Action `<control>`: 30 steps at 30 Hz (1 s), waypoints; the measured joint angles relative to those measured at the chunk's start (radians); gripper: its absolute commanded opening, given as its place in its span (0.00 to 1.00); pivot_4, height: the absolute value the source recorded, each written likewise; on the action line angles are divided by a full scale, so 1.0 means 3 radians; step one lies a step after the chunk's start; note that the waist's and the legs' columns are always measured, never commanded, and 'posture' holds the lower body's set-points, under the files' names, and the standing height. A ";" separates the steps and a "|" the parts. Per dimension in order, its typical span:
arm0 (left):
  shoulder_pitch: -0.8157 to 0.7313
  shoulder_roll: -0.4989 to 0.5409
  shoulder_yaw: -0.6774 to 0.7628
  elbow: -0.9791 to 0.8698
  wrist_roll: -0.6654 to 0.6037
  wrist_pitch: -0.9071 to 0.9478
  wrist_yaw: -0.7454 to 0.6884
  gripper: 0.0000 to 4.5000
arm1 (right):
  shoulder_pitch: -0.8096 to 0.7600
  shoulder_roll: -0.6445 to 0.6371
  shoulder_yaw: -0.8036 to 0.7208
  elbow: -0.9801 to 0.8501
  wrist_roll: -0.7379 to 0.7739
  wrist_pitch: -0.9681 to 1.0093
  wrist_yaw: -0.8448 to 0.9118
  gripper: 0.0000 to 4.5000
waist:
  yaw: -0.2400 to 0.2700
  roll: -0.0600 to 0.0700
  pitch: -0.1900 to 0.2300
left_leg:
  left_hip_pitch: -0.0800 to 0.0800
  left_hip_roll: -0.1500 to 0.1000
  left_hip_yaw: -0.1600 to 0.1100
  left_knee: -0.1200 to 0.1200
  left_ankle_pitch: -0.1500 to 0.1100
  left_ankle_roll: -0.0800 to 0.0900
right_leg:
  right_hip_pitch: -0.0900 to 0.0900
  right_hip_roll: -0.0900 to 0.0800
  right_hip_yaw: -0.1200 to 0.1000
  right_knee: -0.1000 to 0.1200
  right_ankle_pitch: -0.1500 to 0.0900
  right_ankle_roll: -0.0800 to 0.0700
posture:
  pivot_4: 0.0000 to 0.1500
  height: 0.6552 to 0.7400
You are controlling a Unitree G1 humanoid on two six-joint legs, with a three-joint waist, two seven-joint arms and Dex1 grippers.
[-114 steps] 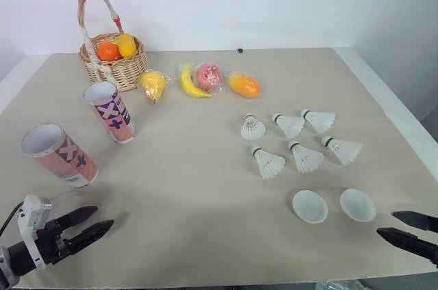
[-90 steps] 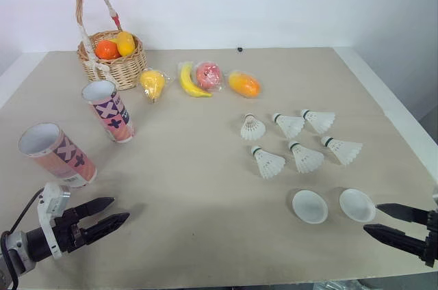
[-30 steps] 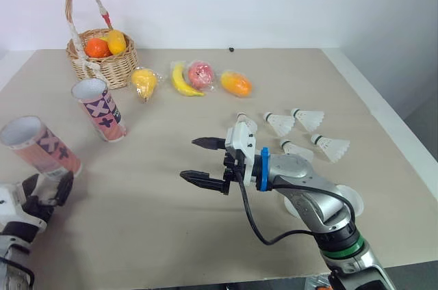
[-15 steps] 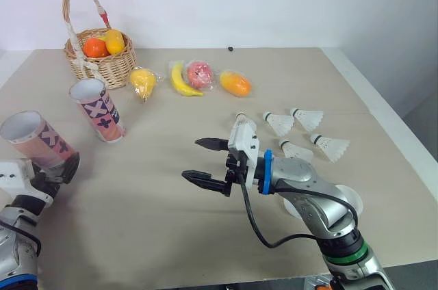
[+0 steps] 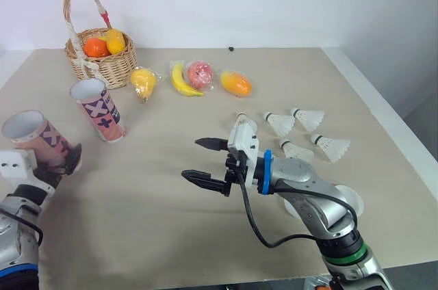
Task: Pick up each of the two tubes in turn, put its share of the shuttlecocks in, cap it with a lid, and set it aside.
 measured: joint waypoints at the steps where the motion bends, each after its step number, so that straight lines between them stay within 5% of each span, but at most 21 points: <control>1: -0.0001 0.0001 -0.0010 0.0000 0.0002 0.0002 0.0001 1.00 | 0.0002 0.0000 0.0000 0.0000 0.0000 0.0000 -0.0012 0.99 | 0.0000 0.0000 0.0000 | 0.0000 0.0000 0.0000 0.0000 0.0000 0.0000 | 0.0000 0.0000 0.0000 0.0000 0.0000 0.0000 | 1.00 0.88; 3: -0.0001 0.0001 -0.0020 -0.0001 0.0009 0.0012 0.0003 1.00 | 0.0011 -0.0001 0.0000 -0.0001 0.0000 0.0000 -0.0022 0.99 | 0.0000 0.0000 0.0000 | 0.0000 0.0000 0.0000 0.0000 0.0000 0.0000 | 0.0000 0.0000 0.0000 0.0000 0.0000 0.0000 | 1.00 0.88; 8: 0.0008 0.0000 -0.0028 -0.0024 0.0018 0.0036 0.0023 0.65 | 0.0036 -0.0013 0.0000 -0.0050 0.0001 0.0010 -0.0027 1.00 | 0.0000 0.0000 0.0000 | 0.0000 0.0000 0.0000 0.0000 0.0000 0.0000 | 0.0000 0.0000 0.0000 0.0000 0.0000 0.0000 | 1.00 0.88; 20: 0.0412 0.0031 -0.0055 -0.0583 -0.0043 0.0209 -0.0074 0.65 | 0.0039 -0.0079 -0.0018 -0.0086 0.0058 0.0077 -0.0006 1.00 | -0.0002 0.0000 0.0000 | 0.0000 0.0001 0.0001 -0.0006 0.0000 0.0000 | -0.0003 -0.0001 0.0000 -0.0001 -0.0002 -0.0003 | 1.00 0.88; 30: 0.0753 0.0805 -0.0413 -0.0947 -0.0090 0.0323 -0.1288 0.65 | 0.0348 -0.0746 -0.0662 -0.0764 0.1118 0.0615 0.0318 1.00 | 0.0007 0.0004 0.0003 | 0.0002 -0.0001 0.0004 -0.0015 0.0000 0.0000 | -0.0007 -0.0006 -0.0001 -0.0002 -0.0020 -0.0021 | 1.00 0.88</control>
